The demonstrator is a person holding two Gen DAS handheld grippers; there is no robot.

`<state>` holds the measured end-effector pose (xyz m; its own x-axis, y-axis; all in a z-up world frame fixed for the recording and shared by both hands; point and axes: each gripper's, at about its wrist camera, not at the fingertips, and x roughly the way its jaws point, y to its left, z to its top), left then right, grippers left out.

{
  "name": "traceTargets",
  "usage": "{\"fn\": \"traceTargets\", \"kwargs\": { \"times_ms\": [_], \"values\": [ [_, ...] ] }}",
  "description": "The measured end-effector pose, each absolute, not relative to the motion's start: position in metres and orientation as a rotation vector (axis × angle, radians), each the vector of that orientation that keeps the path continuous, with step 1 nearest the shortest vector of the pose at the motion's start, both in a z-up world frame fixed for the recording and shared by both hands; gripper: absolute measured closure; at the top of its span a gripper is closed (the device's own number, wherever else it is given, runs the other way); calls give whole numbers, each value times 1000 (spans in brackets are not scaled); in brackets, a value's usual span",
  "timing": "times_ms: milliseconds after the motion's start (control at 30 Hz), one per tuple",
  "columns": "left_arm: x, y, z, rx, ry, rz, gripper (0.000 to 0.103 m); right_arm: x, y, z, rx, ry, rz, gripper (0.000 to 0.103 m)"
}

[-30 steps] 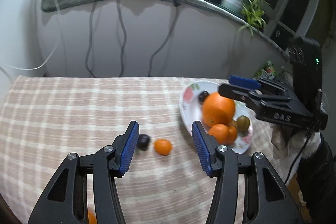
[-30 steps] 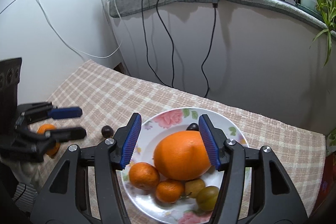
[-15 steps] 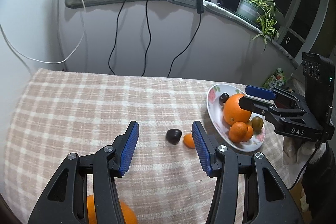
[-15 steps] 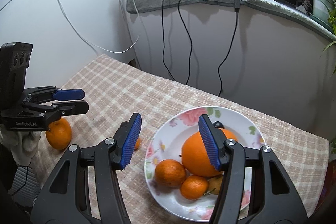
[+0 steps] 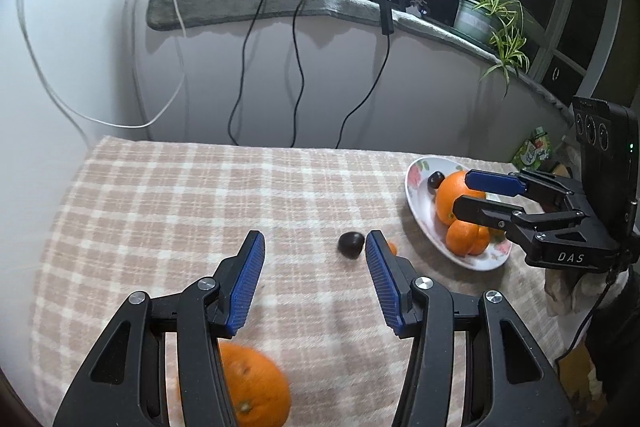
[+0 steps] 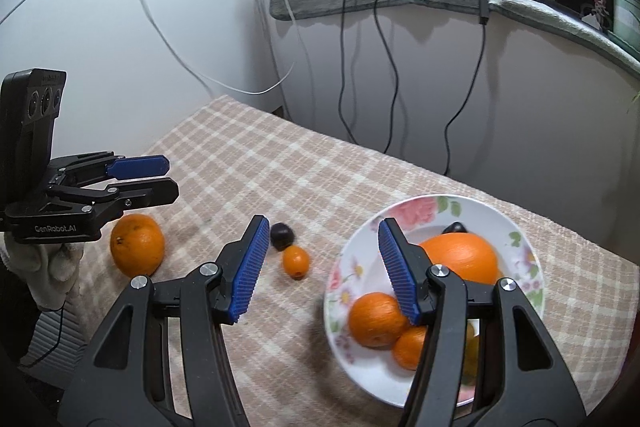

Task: Organize fruits
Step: 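Move both grippers to either side of the large orange on the table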

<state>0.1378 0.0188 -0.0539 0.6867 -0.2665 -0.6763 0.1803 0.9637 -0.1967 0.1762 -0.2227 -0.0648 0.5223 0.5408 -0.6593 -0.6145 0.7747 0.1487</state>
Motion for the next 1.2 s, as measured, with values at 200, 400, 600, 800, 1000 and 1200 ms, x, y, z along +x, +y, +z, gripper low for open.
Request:
{"fn": "traceTargets", "kwargs": {
  "times_ms": [200, 400, 600, 800, 1000, 1200],
  "values": [
    [114, 29, -50, -88, 748, -211, 28, 165, -208, -67, -93, 763, 748, 26],
    [92, 38, -52, -49, 740, -155, 25, 159, -193, -75, -44, 810, 804, 20],
    [74, 52, -56, -42, 738, -114, 23, 152, -175, -80, -49, 840, 835, 20],
    [58, 68, -63, -123, 744, -102, 23, 144, -155, -86, -50, 862, 871, 20],
    [41, 83, -77, -229, 766, -82, 23, 138, -136, -94, -56, 885, 905, 20],
    [37, 92, -95, -329, 797, -96, 23, 130, -114, -100, -52, 906, 949, 20]
  ]
}}
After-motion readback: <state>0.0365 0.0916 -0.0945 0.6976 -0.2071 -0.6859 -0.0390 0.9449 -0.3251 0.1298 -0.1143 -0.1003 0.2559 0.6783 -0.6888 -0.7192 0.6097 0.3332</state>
